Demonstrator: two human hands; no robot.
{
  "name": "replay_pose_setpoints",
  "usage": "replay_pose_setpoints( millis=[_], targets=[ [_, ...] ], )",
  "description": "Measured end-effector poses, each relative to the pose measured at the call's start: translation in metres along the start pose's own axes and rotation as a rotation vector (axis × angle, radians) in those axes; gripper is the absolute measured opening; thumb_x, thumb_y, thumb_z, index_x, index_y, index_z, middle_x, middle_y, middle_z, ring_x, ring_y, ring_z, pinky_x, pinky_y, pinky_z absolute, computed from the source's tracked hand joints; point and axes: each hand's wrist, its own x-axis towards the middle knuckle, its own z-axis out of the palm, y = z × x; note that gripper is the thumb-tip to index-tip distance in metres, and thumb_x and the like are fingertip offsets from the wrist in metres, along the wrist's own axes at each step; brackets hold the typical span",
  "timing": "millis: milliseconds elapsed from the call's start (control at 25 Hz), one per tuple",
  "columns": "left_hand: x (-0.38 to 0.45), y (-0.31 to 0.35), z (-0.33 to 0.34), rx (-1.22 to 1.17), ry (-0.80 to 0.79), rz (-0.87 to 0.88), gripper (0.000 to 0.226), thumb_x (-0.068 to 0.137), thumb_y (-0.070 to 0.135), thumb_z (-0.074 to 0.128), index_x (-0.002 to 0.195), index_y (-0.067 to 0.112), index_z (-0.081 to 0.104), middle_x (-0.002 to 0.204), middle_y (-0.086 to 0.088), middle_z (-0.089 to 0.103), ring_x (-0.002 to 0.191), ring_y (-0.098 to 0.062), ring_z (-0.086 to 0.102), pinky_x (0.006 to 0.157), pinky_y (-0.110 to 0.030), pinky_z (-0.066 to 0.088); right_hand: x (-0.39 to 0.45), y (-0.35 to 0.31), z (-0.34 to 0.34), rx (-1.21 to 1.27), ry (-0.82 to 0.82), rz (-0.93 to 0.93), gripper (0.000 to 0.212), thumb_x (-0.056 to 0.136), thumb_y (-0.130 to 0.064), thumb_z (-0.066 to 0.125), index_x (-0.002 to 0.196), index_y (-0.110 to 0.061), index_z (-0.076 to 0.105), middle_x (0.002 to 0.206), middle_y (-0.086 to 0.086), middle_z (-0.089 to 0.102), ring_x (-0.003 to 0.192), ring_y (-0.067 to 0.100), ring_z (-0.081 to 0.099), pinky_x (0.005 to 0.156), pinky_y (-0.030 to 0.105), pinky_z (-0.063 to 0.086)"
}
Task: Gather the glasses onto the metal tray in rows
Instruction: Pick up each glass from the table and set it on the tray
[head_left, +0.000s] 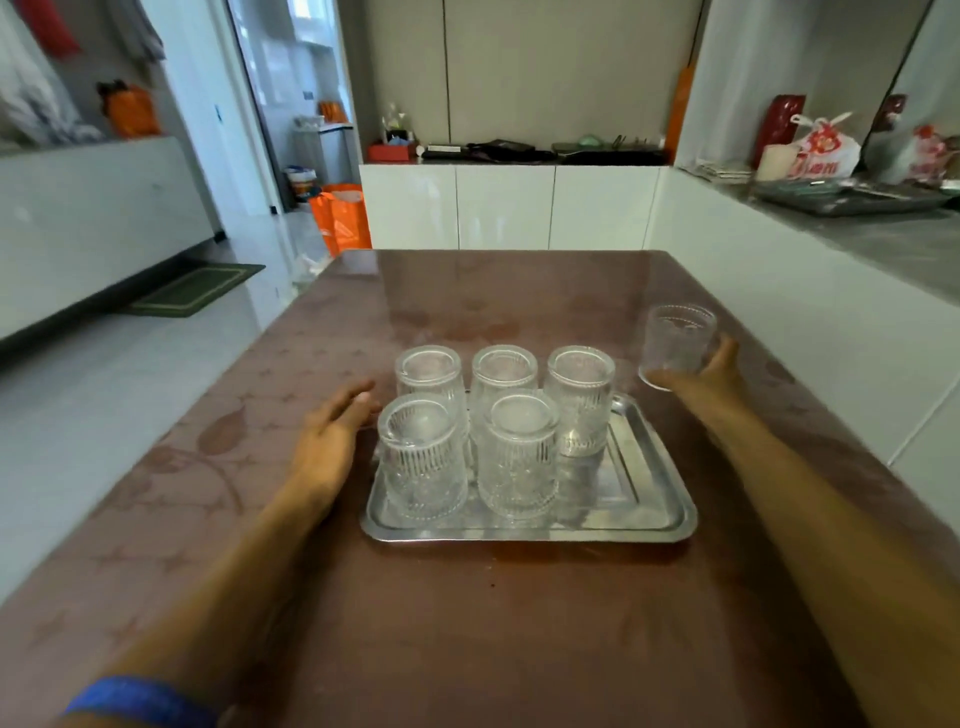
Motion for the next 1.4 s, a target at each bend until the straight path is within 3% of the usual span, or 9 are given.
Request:
replay_pose_setpoints(
  millis=[200, 360, 600, 680, 840, 1000, 1200, 1280, 1400],
  targets=[
    [0.001, 0.0, -0.008, -0.047, -0.031, 0.013, 0.039, 0.103, 0.047, 0.036, 0.126, 0.033, 0.065, 0.117, -0.002, 0.073, 0.109, -0.018, 0.068, 0.101, -0.038, 0.05, 0.01, -0.005, 0.019, -0.012, 0.054, -0.017, 0.101, 0.064, -0.024, 0.091, 0.146, -0.015, 0.033, 0.137, 0.016, 0.056, 0.116, 0.033, 0.058, 0.083, 0.033, 0.047],
    [0.002, 0.0, -0.005, -0.065, -0.059, 0.022, 0.037, 0.104, 0.046, 0.036, 0.122, 0.032, 0.065, 0.105, 0.009, 0.073, 0.107, -0.015, 0.067, 0.103, -0.041, 0.049, -0.024, -0.023, 0.001, 0.058, 0.067, -0.171, 0.079, 0.063, -0.028, 0.09, 0.13, -0.024, 0.049, 0.119, 0.002, 0.062, 0.096, 0.021, 0.062, 0.067, 0.026, 0.049],
    [-0.002, 0.001, -0.004, -0.116, -0.09, 0.014, 0.043, 0.105, 0.042, 0.037, 0.127, 0.017, 0.064, 0.116, -0.009, 0.071, 0.113, -0.028, 0.066, 0.107, -0.047, 0.047, -0.1, -0.062, -0.074, 0.186, -0.026, -0.416, 0.066, 0.065, -0.032, 0.091, 0.116, -0.03, 0.048, 0.103, -0.015, 0.059, 0.074, -0.017, 0.063, 0.049, 0.009, 0.05],
    [-0.002, -0.001, -0.005, -0.126, -0.097, 0.015, 0.038, 0.104, 0.041, 0.04, 0.118, 0.019, 0.067, 0.116, -0.012, 0.073, 0.113, -0.028, 0.067, 0.108, -0.048, 0.048, -0.121, -0.07, -0.082, 0.121, -0.08, -0.448, 0.068, 0.062, -0.039, 0.09, 0.114, -0.03, 0.048, 0.101, -0.014, 0.06, 0.074, -0.013, 0.064, 0.048, 0.009, 0.05],
    [0.0, -0.004, -0.006, -0.108, -0.117, 0.024, 0.047, 0.099, 0.05, 0.043, 0.115, 0.016, 0.071, 0.113, -0.011, 0.075, 0.112, -0.028, 0.068, 0.107, -0.051, 0.048, -0.149, -0.064, -0.07, -0.095, -0.116, -0.467, 0.07, 0.052, -0.055, 0.087, 0.107, -0.039, 0.046, 0.099, -0.012, 0.063, 0.082, 0.005, 0.062, 0.062, 0.03, 0.053],
    [0.001, -0.008, -0.008, -0.095, -0.145, 0.022, 0.056, 0.093, 0.058, 0.044, 0.116, 0.016, 0.072, 0.113, -0.009, 0.076, 0.112, -0.028, 0.069, 0.107, -0.051, 0.048, -0.16, -0.047, -0.042, -0.094, -0.179, -0.477, 0.069, 0.048, -0.058, 0.084, 0.102, -0.044, 0.044, 0.103, -0.011, 0.064, 0.09, 0.016, 0.065, 0.072, 0.035, 0.054],
    [-0.002, -0.001, -0.011, -0.13, -0.168, -0.027, 0.035, 0.102, 0.032, 0.048, 0.118, 0.008, 0.068, 0.115, -0.015, 0.074, 0.116, -0.036, 0.067, 0.106, -0.047, 0.049, -0.166, -0.032, -0.012, -0.069, -0.172, -0.511, 0.081, 0.048, -0.068, 0.08, 0.117, -0.046, 0.043, 0.117, -0.011, 0.063, 0.099, 0.017, 0.065, 0.076, 0.038, 0.058],
    [-0.008, -0.001, -0.024, -0.146, -0.259, -0.04, 0.024, 0.096, 0.011, 0.058, 0.119, 0.013, 0.067, 0.122, -0.016, 0.072, 0.121, -0.036, 0.064, 0.108, -0.047, 0.047, -0.16, -0.021, -0.022, 0.049, -0.322, -0.409, 0.099, 0.041, -0.067, 0.088, 0.126, -0.053, 0.039, 0.127, -0.012, 0.058, 0.105, 0.013, 0.064, 0.076, 0.03, 0.058],
    [-0.019, -0.001, -0.053, 0.04, -0.572, -0.009, 0.073, 0.076, 0.008, 0.081, 0.137, 0.032, 0.048, 0.143, 0.005, 0.057, 0.13, -0.014, 0.055, 0.114, -0.039, 0.04, -0.134, -0.009, -0.05, -0.021, -0.615, -0.23, 0.141, 0.029, -0.066, 0.093, 0.15, -0.043, 0.023, 0.15, -0.003, 0.046, 0.129, 0.023, 0.051, 0.102, 0.041, 0.048]
  ],
)
